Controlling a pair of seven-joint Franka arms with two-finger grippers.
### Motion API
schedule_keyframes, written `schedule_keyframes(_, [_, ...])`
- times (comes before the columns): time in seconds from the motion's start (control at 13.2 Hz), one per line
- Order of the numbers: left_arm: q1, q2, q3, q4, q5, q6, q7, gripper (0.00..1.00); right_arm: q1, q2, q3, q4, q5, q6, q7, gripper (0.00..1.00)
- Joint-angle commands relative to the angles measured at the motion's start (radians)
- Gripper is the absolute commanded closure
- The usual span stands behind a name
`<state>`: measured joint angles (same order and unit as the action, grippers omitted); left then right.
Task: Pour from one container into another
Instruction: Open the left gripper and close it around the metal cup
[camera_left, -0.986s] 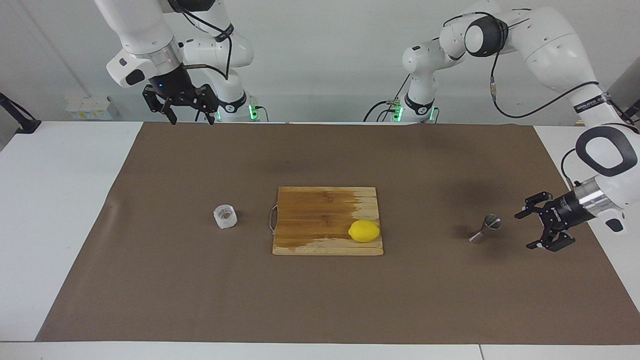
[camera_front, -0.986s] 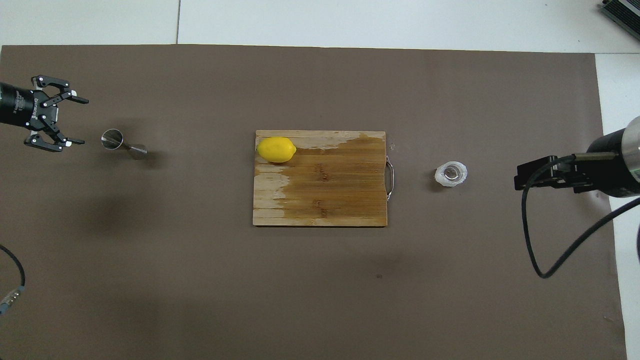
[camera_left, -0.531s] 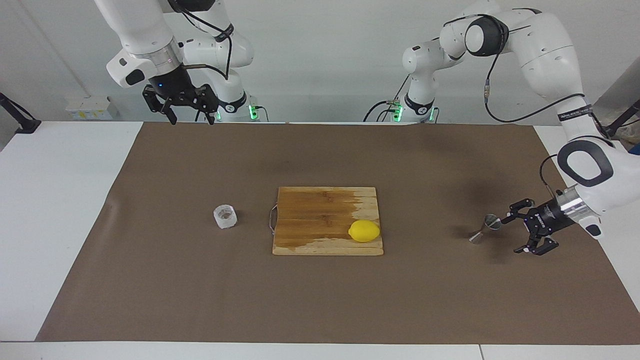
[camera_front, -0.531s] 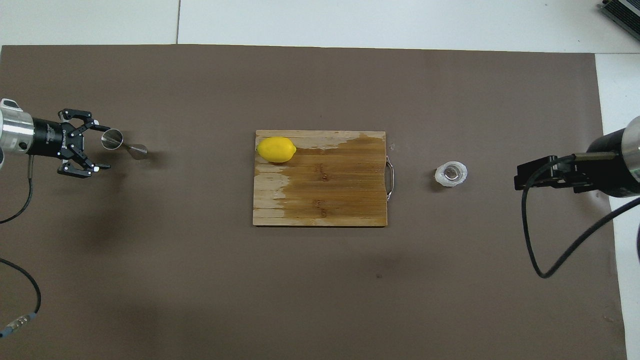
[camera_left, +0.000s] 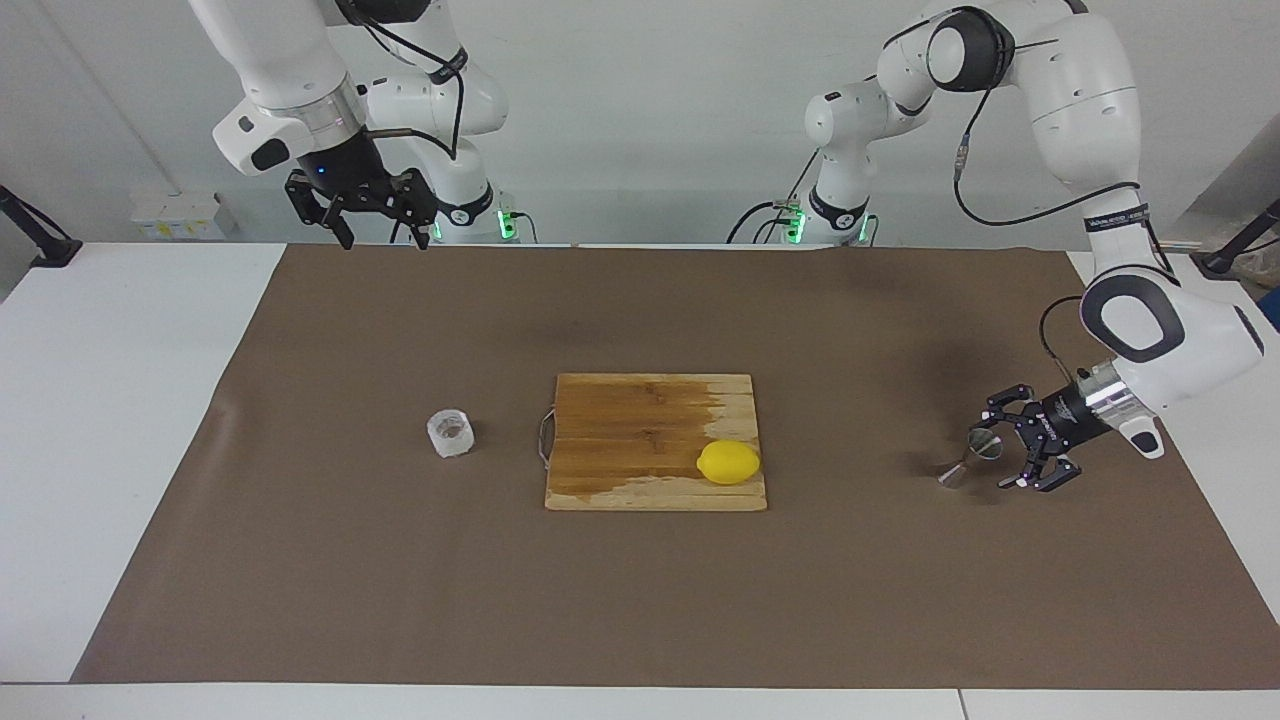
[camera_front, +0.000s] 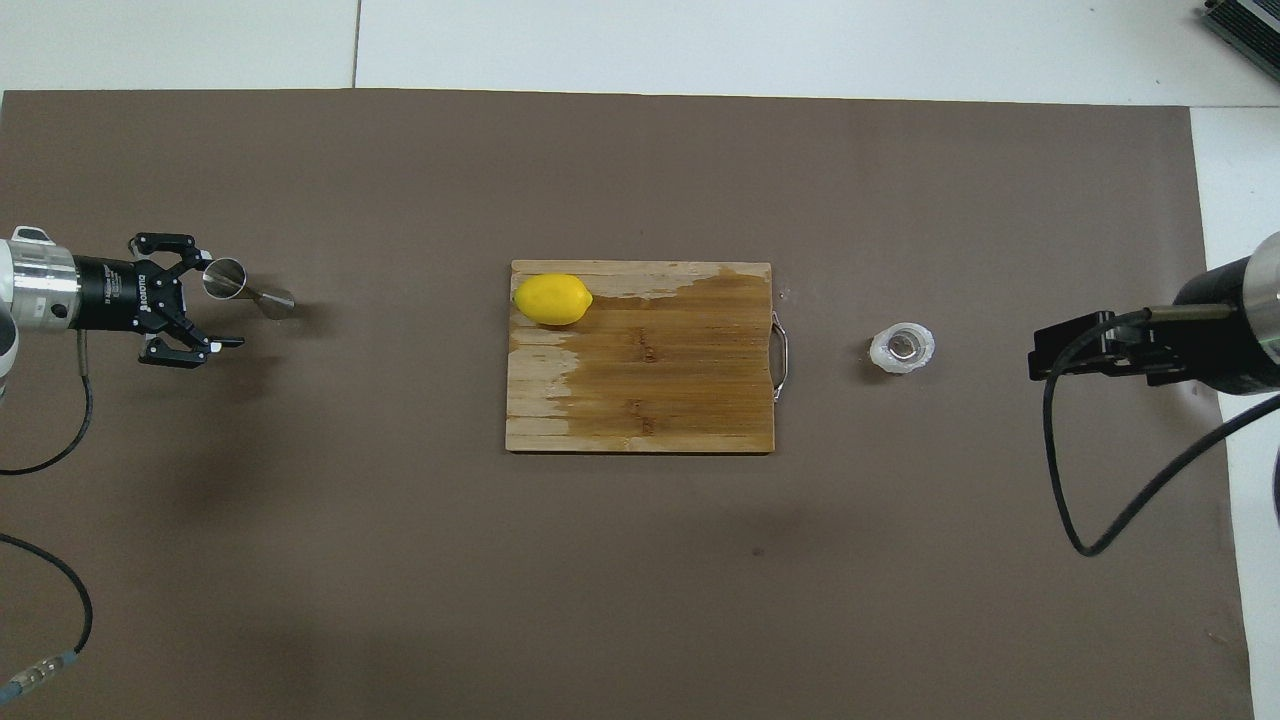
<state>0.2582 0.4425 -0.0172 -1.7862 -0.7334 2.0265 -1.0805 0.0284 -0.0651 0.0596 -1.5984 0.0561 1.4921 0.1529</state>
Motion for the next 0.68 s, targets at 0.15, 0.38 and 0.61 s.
schedule_keyframes(0.15, [-0.013,-0.057,-0.001,-0.110,-0.144,0.077,0.005,0.00,-0.018,-0.009,0.009,-0.005,0.027,-0.001,0.019,0.00])
schedule_keyframes(0.38, [-0.008,-0.062,-0.006,-0.131,-0.185,0.092,0.039,0.00,-0.018,-0.009,0.009,-0.005,0.027,-0.001,0.019,0.00])
schedule_keyframes(0.61, [0.007,-0.070,-0.004,-0.136,-0.230,0.078,0.082,0.88,-0.018,-0.009,0.009,-0.005,0.027,-0.001,0.019,0.00])
